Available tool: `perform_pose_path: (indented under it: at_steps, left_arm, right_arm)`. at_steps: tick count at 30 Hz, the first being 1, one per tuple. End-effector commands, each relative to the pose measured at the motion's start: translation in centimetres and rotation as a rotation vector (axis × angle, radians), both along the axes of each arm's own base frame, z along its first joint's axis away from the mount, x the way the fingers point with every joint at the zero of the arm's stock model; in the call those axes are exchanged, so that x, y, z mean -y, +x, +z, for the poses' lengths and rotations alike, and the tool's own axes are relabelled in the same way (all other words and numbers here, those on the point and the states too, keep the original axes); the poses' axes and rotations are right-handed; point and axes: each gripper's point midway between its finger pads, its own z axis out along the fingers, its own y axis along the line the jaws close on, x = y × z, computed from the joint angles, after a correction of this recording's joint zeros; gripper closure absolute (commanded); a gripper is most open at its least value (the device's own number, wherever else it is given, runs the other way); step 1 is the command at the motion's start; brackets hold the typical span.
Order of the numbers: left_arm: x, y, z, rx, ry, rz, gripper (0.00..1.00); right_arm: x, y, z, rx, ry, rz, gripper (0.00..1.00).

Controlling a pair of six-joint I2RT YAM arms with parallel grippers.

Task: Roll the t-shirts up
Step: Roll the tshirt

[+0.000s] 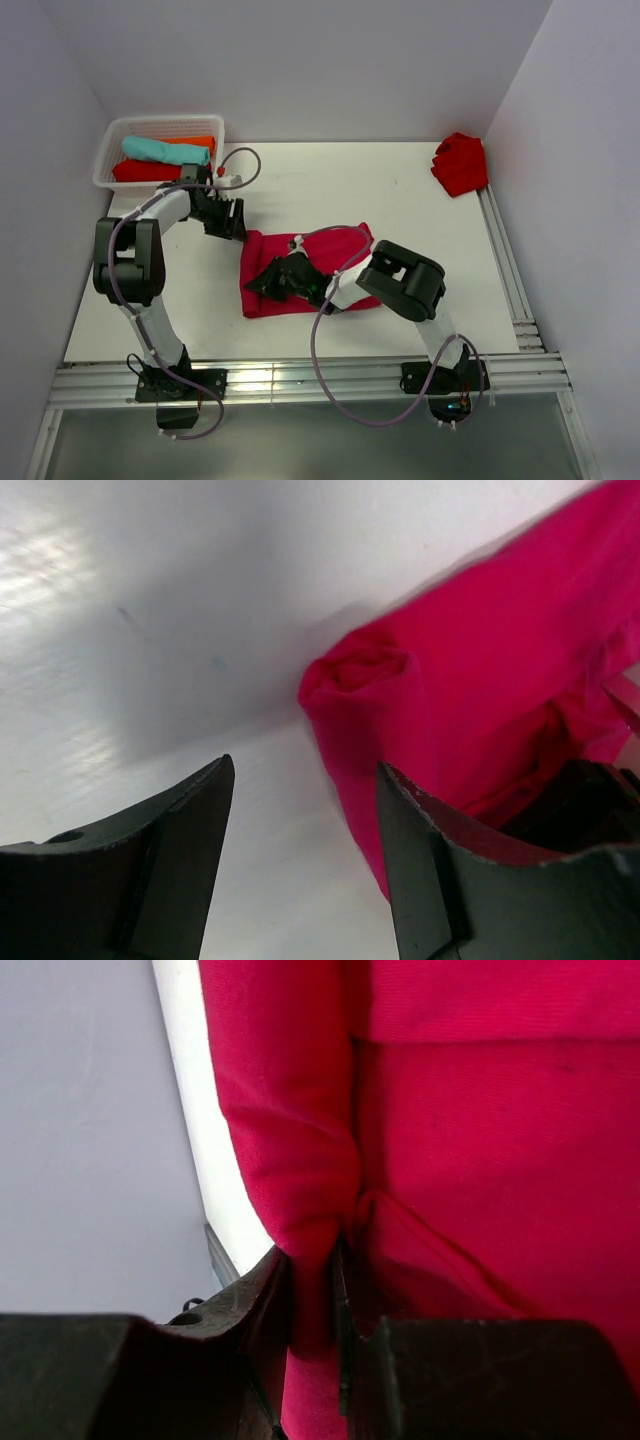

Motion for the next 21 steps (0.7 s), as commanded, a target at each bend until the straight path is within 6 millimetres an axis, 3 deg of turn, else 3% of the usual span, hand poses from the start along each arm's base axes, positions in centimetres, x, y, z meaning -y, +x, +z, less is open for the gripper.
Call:
perform_pose_path:
  at_steps: [1,7,11,16,17,19,20,21]
  left_arm:
    - [1.9,-0.5,1.5,0.056,-0.06,-0.049,0.36]
    - [3.0,-1.0,0.2,0.056,-0.032,-0.052,0.37]
    - [2.9,-0.6,-0.8,0.051,0.035,-0.023,0.39]
    - [2.6,-0.2,-1.5,0.051,0.106,0.01,0.41]
    - [2.6,-0.2,-1.6,0.05,0.111,0.011,0.42]
    - [2.5,0.1,-1.6,0.051,0.126,0.019,0.43]
    - [2.3,0.2,-1.7,0.051,0.139,0.021,0.43]
    - [2.4,0.3,-1.8,0.051,0.144,0.02,0.43]
  right_arm:
    - [0.6,0.5,0.4,-0.034,-0.007,-0.056,0.79]
    - [2.0,0.5,-0.9,-0.072,-0.091,-0.101,0.72]
    - [2.8,0.8,-1.0,-0.051,-0.187,-0.134,0.56]
    - [3.6,1.1,0.3,0.018,-0.335,-0.178,0.52]
    - [3.2,1.4,1.4,0.038,-0.337,-0.186,0.52]
    - [3.9,1.2,1.3,0.059,-0.414,-0.201,0.52]
    - [3.5,1.5,2.4,0.074,-0.414,-0.21,0.52]
    - [4.2,1.1,2.0,0.075,-0.472,-0.206,0.52]
